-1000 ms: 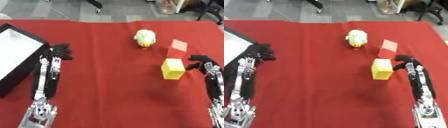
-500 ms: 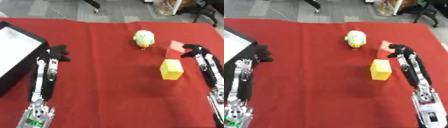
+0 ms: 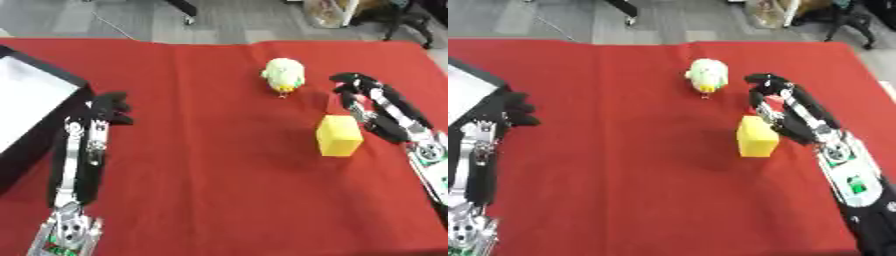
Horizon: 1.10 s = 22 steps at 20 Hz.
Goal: Pick up the objects with one hand, pass them to the other hand, and then place them into the box on the other side of the table.
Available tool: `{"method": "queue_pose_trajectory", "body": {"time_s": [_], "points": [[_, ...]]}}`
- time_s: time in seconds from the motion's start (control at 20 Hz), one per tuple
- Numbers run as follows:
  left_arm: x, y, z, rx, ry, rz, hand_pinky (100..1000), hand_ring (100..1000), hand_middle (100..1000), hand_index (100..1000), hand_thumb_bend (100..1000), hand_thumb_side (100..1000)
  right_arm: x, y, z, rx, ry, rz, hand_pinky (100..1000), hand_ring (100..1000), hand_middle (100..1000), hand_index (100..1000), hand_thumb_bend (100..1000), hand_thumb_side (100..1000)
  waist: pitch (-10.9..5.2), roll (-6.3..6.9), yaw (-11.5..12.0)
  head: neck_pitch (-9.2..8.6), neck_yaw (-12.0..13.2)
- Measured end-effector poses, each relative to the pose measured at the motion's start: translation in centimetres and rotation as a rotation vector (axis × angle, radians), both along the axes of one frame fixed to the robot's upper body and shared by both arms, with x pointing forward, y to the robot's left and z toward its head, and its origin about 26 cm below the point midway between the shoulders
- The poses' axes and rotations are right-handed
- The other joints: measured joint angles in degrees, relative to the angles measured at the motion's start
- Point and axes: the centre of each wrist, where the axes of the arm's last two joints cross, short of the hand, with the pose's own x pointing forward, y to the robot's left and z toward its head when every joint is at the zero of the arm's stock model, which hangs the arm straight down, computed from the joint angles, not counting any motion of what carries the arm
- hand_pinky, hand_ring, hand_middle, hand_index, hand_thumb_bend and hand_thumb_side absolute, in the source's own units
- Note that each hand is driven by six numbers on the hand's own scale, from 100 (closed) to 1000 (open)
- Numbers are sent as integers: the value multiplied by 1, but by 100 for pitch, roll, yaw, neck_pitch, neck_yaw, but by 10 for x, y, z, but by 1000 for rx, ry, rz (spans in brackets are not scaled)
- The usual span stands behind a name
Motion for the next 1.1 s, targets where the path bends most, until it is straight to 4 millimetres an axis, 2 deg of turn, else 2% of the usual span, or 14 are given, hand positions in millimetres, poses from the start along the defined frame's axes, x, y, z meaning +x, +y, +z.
{"method": "queue_pose_trajectory", "body": {"time_s": [0.2, 0.5, 0.7, 1.1], "points": [[0, -1, 2, 0, -4, -10, 660, 530, 563, 740, 255, 1000, 8, -25, 4, -128, 47, 25, 823, 849, 903, 948, 100, 1000, 5, 36, 103, -1, -95], [0, -3, 4, 1, -6, -21, 660, 530, 563, 740, 256, 1000, 8, -59, 1, -256, 126, 54, 837, 871, 911, 963, 100, 1000, 14, 36, 162, -2, -161], [0, -3, 4, 2, -5, -21, 660, 530, 563, 740, 256, 1000, 7, -68, -3, -312, 160, 74, 842, 876, 915, 968, 100, 1000, 14, 15, 165, -2, -161], [0, -3, 4, 2, -5, -22, 661, 530, 563, 740, 256, 1000, 7, -68, -4, -350, 181, 108, 846, 868, 911, 970, 100, 1000, 14, 14, 165, -1, -160]]}}
